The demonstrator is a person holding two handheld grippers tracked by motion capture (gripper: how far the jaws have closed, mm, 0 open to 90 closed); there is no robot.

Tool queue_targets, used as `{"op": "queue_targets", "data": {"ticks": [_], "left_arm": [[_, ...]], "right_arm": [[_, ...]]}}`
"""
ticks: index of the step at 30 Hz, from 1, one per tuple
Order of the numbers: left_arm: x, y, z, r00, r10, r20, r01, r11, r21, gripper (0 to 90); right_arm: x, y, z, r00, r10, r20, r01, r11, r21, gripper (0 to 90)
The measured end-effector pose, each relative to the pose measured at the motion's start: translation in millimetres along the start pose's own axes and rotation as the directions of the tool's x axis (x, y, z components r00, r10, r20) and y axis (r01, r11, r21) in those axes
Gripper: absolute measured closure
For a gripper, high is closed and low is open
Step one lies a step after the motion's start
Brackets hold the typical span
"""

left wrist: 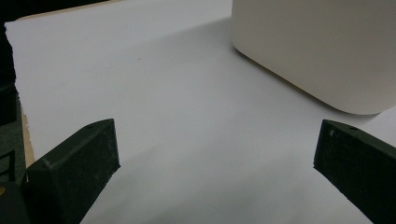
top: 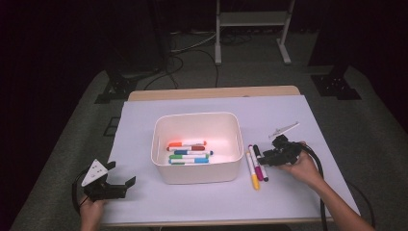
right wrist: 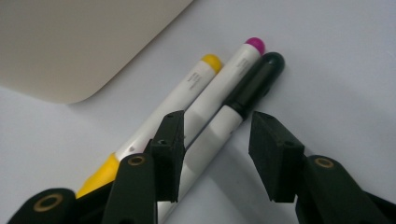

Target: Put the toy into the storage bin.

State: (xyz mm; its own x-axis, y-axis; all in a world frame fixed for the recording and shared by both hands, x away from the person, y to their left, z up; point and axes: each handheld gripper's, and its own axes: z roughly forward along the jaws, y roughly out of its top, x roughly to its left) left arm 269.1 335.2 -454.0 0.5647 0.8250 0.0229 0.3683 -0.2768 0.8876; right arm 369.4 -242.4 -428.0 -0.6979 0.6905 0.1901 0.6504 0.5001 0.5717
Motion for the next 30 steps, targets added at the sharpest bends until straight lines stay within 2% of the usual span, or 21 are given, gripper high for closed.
{"op": "queue_targets", "data": {"ticks": [3, 8, 10, 13, 15, 18, 21, 23, 30], "left_arm": [[0.0, -0.1, -0.4, 1.0000, 0.003, 0.001, -0.002, 1.0000, -0.003, 0.0], [0.0, -0.1, -0.2, 1.0000, 0.000, 0.002, 0.000, 1.0000, -0.002, 0.0], [0.0, -0.1, -0.2, 1.0000, 0.000, 0.001, 0.000, 1.0000, -0.002, 0.0], [0.0, -0.1, -0.2, 1.0000, 0.001, 0.000, -0.001, 1.0000, -0.002, 0.0], [0.0, 0.0, 0.0, 1.0000, 0.003, 0.000, -0.003, 1.0000, 0.001, 0.0], [0.0, 0.1, 0.2, 1.0000, 0.003, 0.000, -0.003, 1.0000, 0.002, 0.0], [-0.2, 0.0, 0.1, 1.0000, 0.001, -0.001, -0.001, 1.0000, 0.002, 0.0], [-0.1, 0.0, 0.0, 1.0000, 0.001, -0.002, -0.001, 1.0000, 0.001, 0.0], [0.2, 0.1, 0.2, 1.0000, 0.000, 0.000, 0.000, 1.0000, 0.002, 0.0]], "right_arm": [[-3.5, -2.7, 3.2, 0.9999, 0.016, 0.004, -0.016, 1.000, 0.000, 54.6], [-4.9, -10.3, 3.2, 0.9976, 0.007, 0.069, -0.008, 1.000, 0.015, 55.1], [-7.3, -14.8, 1.0, 0.9969, 0.017, 0.076, -0.018, 1.000, 0.012, 56.1], [-9.4, -20.9, -4.4, 0.9928, 0.015, 0.119, -0.017, 1.000, 0.016, 58.3], [-11.3, -24.4, -7.5, 0.9882, 0.010, 0.153, -0.013, 1.000, 0.020, 62.0], [-16.7, -30.3, -13.0, 0.9819, 0.042, 0.185, -0.045, 0.999, 0.010, 71.4], [-19.6, -33.0, -15.4, 0.9803, 0.064, 0.187, -0.066, 0.998, 0.005, 75.1], [-20.3, -33.4, -16.4, 0.9805, 0.062, 0.186, -0.064, 0.998, 0.008, 75.6], [-22.0, -37.0, -22.5, 0.9862, 0.096, 0.135, -0.097, 0.995, 0.004, 75.8]]}}
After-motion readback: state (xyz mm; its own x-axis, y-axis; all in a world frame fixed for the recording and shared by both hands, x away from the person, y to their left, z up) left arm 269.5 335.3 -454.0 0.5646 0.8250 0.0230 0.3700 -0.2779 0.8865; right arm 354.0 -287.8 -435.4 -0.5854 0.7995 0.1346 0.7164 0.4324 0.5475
